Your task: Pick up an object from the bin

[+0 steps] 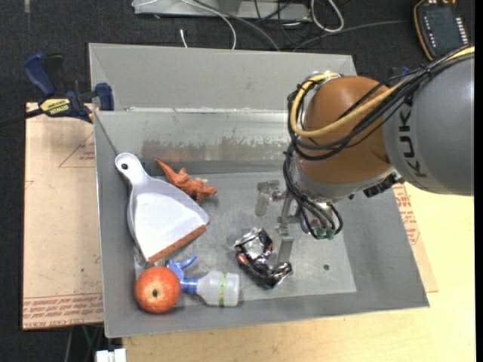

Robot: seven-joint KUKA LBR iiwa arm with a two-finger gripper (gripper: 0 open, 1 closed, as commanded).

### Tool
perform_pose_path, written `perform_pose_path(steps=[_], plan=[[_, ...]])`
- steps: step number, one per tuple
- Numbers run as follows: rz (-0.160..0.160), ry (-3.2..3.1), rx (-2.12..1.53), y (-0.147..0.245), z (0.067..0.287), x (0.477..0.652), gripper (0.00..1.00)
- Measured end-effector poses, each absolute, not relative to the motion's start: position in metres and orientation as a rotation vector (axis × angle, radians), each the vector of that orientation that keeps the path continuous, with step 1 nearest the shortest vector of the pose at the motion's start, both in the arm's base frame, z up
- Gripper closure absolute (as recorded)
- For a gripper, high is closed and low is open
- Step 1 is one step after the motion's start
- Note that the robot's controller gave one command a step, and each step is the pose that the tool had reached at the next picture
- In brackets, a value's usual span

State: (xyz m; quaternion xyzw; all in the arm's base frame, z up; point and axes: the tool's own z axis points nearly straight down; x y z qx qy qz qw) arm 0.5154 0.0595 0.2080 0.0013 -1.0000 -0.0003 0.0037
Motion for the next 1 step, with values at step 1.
perform_pose_path(steps=[1], plan=[[-0.002, -3.142, 0.0, 0.0591, 0.2119, 0.5171, 0.0]])
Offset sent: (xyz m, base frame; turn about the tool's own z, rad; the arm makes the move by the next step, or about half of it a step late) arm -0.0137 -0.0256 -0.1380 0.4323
